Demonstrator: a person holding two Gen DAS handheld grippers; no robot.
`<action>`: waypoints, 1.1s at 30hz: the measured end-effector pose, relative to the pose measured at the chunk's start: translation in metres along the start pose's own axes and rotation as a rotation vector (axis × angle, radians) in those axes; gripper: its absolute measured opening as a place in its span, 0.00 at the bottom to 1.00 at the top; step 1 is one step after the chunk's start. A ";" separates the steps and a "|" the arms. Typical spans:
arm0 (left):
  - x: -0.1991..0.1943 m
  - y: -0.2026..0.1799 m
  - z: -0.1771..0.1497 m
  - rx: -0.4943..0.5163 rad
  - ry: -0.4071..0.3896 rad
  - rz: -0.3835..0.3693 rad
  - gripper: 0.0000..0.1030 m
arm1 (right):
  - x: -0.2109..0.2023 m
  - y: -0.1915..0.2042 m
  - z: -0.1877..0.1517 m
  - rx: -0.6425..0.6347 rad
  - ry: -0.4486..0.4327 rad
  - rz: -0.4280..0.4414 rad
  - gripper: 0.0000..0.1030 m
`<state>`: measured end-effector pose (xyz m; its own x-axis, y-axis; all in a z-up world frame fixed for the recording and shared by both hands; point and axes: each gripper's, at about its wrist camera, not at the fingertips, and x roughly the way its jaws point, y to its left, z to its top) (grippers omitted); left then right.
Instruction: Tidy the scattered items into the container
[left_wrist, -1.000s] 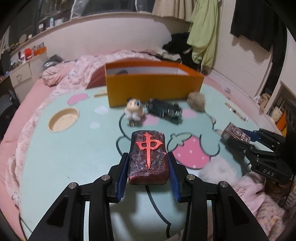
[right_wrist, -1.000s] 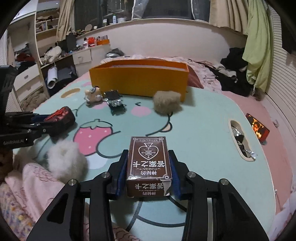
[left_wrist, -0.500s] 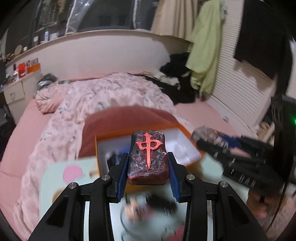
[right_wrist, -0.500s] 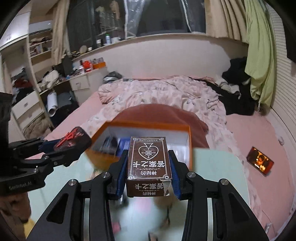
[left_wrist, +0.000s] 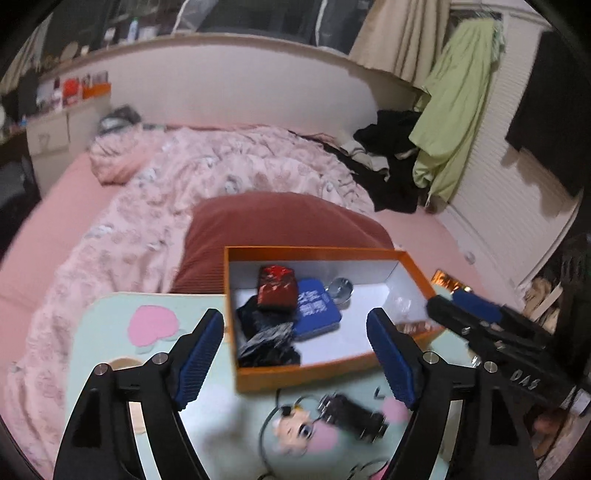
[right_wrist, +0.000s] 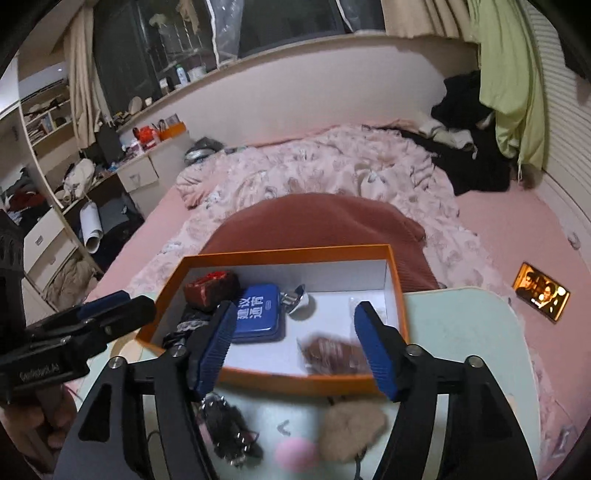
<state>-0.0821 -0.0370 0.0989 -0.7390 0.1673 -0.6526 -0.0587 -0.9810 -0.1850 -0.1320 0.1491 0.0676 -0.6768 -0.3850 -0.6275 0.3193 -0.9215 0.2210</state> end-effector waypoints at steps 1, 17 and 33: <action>-0.008 -0.003 -0.005 0.030 -0.006 0.012 0.80 | -0.005 0.003 -0.002 -0.006 -0.003 0.009 0.66; -0.025 -0.003 -0.162 0.122 0.176 0.153 1.00 | -0.038 -0.009 -0.135 -0.162 0.202 -0.140 0.69; -0.020 -0.002 -0.165 0.125 0.145 0.145 1.00 | -0.015 -0.025 -0.158 -0.120 0.118 -0.182 1.00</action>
<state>0.0437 -0.0222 -0.0086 -0.6420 0.0269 -0.7662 -0.0477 -0.9989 0.0049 -0.0252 0.1854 -0.0467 -0.6502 -0.1982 -0.7334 0.2807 -0.9597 0.0106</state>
